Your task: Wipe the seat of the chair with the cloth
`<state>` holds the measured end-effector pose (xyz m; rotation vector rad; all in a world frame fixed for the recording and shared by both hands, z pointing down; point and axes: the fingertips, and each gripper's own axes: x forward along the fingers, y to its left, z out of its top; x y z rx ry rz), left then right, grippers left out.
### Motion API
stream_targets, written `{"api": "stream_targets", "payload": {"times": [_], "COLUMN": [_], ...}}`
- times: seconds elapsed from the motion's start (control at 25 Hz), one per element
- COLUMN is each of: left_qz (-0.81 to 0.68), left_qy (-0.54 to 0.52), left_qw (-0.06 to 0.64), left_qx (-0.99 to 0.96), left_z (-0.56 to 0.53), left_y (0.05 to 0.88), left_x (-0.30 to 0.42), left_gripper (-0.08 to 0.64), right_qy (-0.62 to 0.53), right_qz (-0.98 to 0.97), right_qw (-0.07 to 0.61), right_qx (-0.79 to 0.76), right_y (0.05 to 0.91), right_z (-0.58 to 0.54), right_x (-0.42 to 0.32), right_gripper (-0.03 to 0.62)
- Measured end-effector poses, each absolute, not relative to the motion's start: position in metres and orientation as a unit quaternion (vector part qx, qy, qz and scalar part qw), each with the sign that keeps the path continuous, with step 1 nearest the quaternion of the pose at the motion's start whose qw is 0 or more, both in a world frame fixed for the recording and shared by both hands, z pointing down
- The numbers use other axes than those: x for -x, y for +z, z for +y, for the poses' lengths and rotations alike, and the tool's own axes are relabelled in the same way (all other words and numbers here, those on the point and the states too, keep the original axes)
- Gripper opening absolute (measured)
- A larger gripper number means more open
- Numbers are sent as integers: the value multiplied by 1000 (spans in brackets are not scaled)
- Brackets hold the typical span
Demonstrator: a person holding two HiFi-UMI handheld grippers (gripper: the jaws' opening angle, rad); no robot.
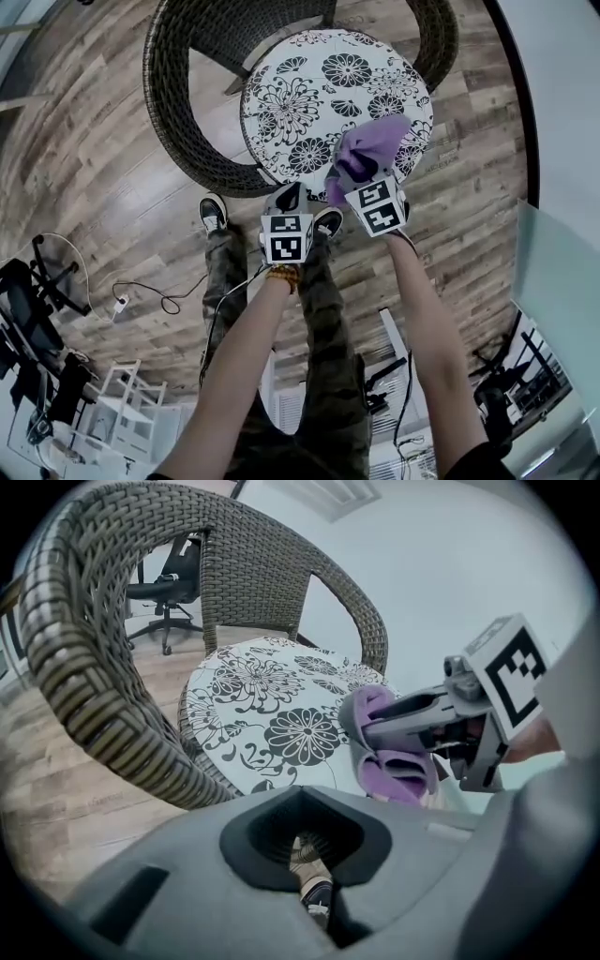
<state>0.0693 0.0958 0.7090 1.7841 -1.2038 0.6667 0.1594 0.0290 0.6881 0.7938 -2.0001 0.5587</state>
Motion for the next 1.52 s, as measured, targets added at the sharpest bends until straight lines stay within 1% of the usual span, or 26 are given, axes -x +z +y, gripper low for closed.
{"api": "stream_targets", "payload": {"times": [0.04, 0.08, 0.12, 0.24, 0.28, 0.36, 0.4, 0.56, 0.84, 1.32, 1.52], "left_qz": [-484, -485, -486, -488, -488, -491, -496, -512, -512, -523, -523], "left_qy": [267, 267, 267, 268, 268, 263, 259, 247, 240, 232, 229], "left_qw": [429, 429, 430, 435, 435, 435, 438, 453, 473, 479, 477], "left_qx": [-715, -714, -712, -708, -708, -707, -704, -687, -676, -665, -669], "left_z": [96, 96, 96, 96, 96, 96, 97, 97, 96, 96, 95], "left_y": [709, 710, 710, 710, 709, 710, 710, 710, 711, 713, 714], "left_x": [-69, -68, -69, -70, -71, -69, -68, -67, -67, -66, -67], "left_gripper": [17, 17, 17, 17, 17, 17, 17, 15, 15, 15, 15], "right_qy": [220, 211, 198, 161, 156, 146, 142, 118, 51, -25, -13], "right_qz": [-814, -821, -825, -825, -822, -820, -821, -831, -827, -766, -734], "right_qw": [442, 444, 450, 475, 484, 493, 494, 493, 520, 588, 606], "right_qx": [-306, -292, -280, -260, -257, -252, -248, -227, -205, -256, -306], "right_y": [687, 687, 689, 693, 694, 695, 694, 692, 691, 685, 682], "right_z": [32, 35, 37, 36, 35, 33, 33, 30, 11, -44, -70], "right_x": [-153, -150, -150, -156, -156, -156, -156, -166, -201, -280, -313], "right_gripper": [108, 101, 105, 149, 145, 97, 83, 71, 71, 67, 64]}}
